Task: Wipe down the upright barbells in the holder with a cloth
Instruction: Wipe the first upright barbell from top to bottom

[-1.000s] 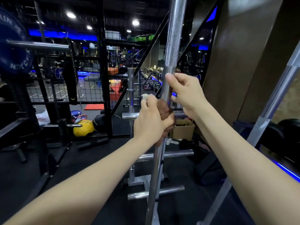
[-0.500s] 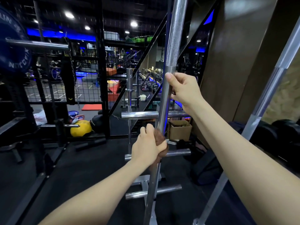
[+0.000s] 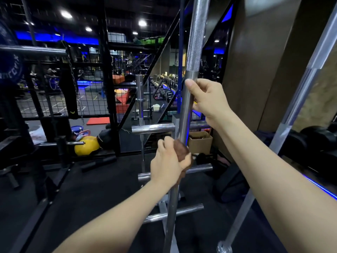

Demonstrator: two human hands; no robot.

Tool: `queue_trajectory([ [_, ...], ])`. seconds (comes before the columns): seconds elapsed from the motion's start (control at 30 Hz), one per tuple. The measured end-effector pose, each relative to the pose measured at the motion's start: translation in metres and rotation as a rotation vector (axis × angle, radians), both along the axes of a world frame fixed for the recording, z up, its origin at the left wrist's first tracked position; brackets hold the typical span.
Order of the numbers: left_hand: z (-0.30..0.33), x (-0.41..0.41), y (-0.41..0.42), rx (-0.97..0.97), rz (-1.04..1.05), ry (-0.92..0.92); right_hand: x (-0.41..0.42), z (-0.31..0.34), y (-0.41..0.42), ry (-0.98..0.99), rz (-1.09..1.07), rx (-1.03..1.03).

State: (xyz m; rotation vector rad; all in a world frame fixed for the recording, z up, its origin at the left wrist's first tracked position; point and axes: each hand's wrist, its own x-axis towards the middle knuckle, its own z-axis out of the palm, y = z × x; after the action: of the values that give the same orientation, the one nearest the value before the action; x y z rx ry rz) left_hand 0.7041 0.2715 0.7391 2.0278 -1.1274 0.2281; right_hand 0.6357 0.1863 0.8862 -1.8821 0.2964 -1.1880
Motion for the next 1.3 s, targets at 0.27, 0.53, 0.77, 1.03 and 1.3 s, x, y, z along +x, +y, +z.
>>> queue_trajectory([
  [0.27,-0.022,0.003,0.014,0.101,-0.019,0.184,0.002,-0.016,0.014,0.068,-0.08,-0.024],
  [0.53,0.065,-0.003,-0.004,-0.171,-0.11,0.178,-0.001,-0.05,0.013,0.087,-0.175,-0.025],
  [0.77,-0.034,0.009,0.004,0.187,-0.073,0.291,0.001,-0.057,0.003,0.096,-0.123,0.03],
  [1.03,-0.051,0.005,0.012,0.289,-0.018,0.333,0.006,-0.056,0.011,0.072,-0.181,0.007],
  [1.3,0.008,-0.005,0.002,-0.152,-0.083,0.203,-0.002,-0.059,0.012,0.074,-0.19,0.004],
])
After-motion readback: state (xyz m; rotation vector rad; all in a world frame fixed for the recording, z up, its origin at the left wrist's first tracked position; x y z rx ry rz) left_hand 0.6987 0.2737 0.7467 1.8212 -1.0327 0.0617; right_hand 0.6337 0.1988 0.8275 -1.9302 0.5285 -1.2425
